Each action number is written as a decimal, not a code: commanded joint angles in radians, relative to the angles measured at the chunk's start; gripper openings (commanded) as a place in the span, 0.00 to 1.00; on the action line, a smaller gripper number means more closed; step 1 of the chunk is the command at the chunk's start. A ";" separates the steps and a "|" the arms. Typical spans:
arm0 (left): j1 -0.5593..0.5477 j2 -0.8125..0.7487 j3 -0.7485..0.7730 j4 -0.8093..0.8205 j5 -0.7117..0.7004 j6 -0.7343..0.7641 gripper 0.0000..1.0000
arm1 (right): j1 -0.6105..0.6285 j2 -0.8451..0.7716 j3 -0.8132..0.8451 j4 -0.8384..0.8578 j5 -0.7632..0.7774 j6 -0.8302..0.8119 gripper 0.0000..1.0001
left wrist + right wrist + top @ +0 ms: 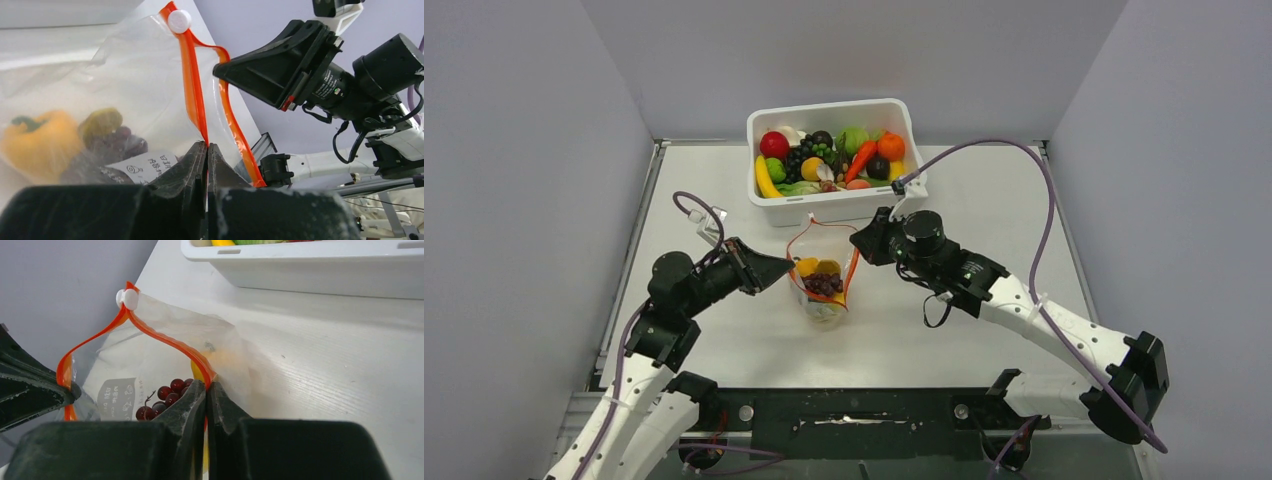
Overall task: Place the food in the zip-top bag and seal the zipper
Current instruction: Adjust the zipper food storage bag at the center of the board, then pick up the fake vegetable from the bin, then place the fake vegetable in the zipper food storage bag.
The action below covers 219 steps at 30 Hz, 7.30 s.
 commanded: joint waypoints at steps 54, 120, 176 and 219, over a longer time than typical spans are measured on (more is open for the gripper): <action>-0.002 -0.067 -0.028 -0.047 0.047 0.442 0.00 | -0.454 0.793 0.886 -0.206 -0.065 -0.670 0.72; -0.017 -0.122 -0.046 -0.014 0.084 0.427 0.00 | -0.419 1.259 1.315 -0.107 0.108 -0.159 0.63; -0.027 -0.128 -0.039 -0.050 -0.019 0.435 0.00 | -0.423 0.667 0.707 0.219 -0.154 -0.156 0.31; -0.028 -0.118 -0.050 0.092 -0.151 0.050 0.00 | 0.130 0.109 0.128 0.111 -0.099 0.014 0.32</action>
